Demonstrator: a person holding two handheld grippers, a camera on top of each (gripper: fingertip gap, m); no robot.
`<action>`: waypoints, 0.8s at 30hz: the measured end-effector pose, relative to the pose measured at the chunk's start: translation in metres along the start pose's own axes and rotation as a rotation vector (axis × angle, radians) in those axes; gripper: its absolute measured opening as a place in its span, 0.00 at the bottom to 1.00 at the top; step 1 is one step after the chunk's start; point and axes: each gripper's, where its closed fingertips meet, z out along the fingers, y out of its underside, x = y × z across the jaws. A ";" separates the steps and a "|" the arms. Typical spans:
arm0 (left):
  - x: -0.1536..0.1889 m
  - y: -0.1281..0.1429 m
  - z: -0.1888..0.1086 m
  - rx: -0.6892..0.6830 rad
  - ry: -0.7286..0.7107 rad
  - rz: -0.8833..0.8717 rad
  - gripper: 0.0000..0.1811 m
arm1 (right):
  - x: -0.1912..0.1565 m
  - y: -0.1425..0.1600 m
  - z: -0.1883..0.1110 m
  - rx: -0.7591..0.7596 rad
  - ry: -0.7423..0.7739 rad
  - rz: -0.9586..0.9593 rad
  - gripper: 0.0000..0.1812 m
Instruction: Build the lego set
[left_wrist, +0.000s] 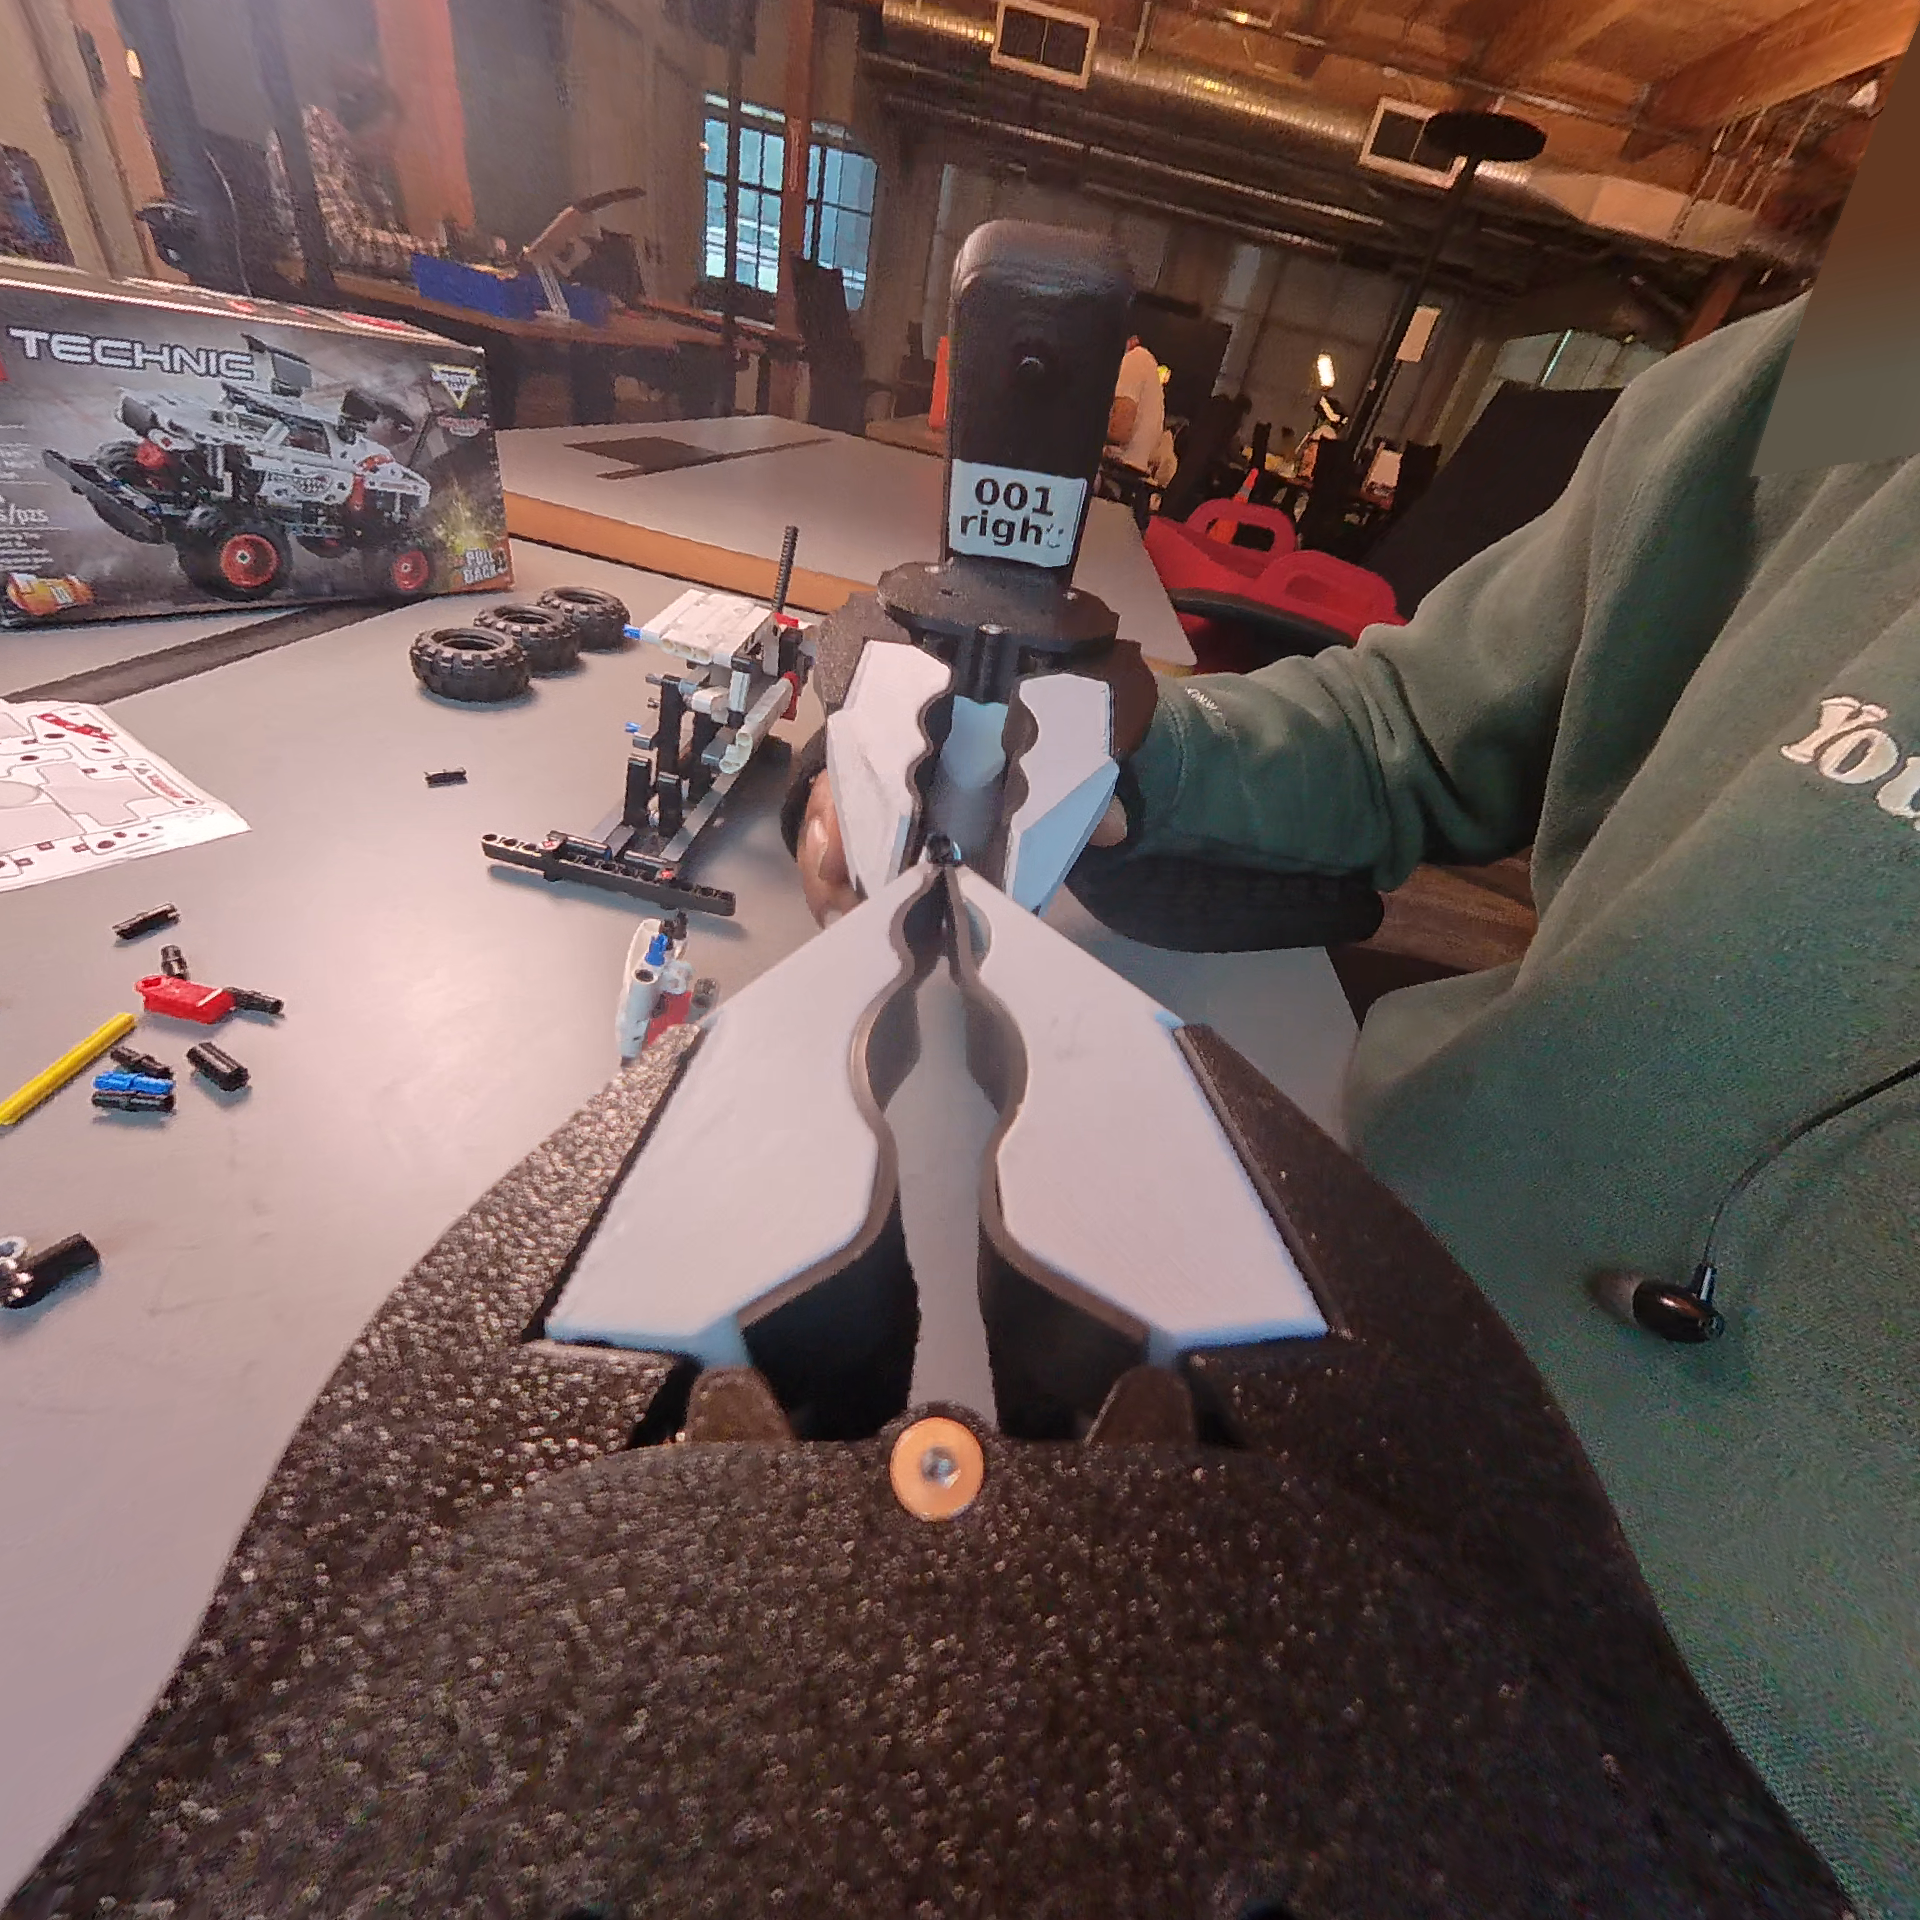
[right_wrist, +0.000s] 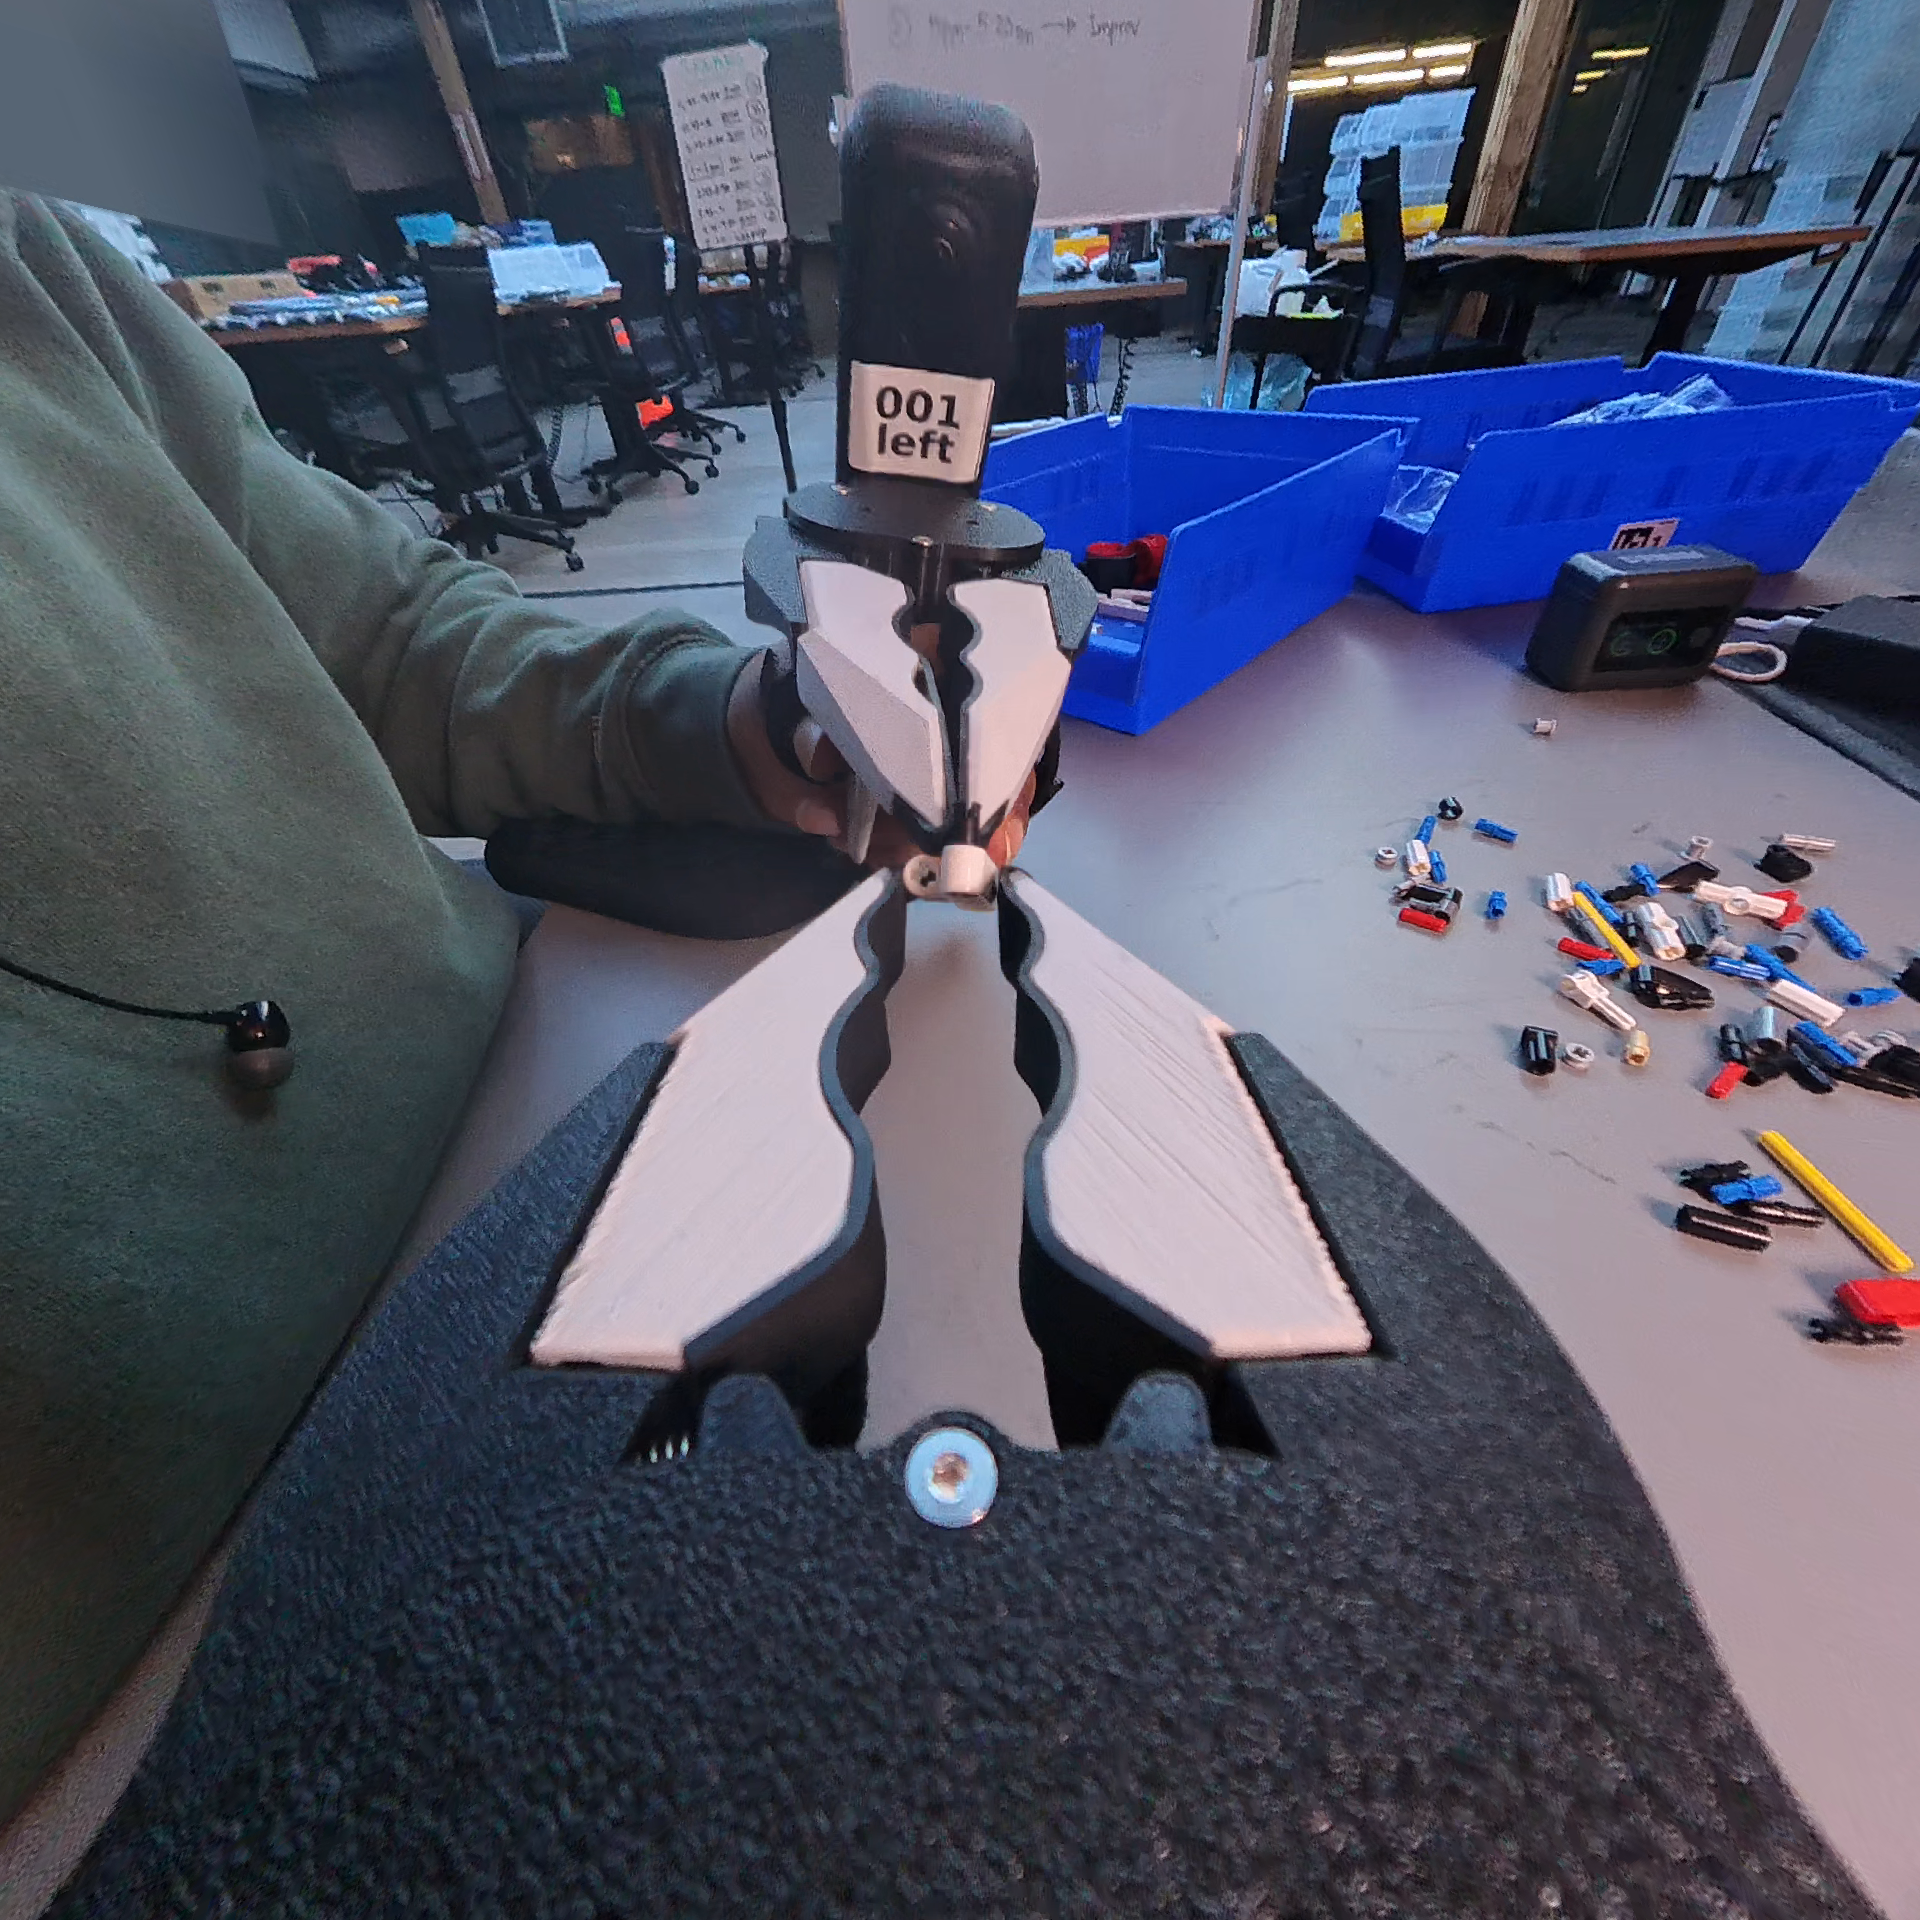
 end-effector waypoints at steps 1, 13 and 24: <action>-0.001 0.004 0.001 -0.025 -0.013 0.012 0.00 | 0.001 0.003 0.000 -0.017 0.009 -0.012 0.10; -0.016 0.058 0.007 -0.369 -0.135 0.147 0.00 | 0.008 0.053 0.004 -0.294 0.058 -0.128 0.07; -0.079 0.065 -0.030 -0.388 -0.424 0.015 0.08 | 0.041 0.052 -0.017 -0.338 0.208 -0.112 0.09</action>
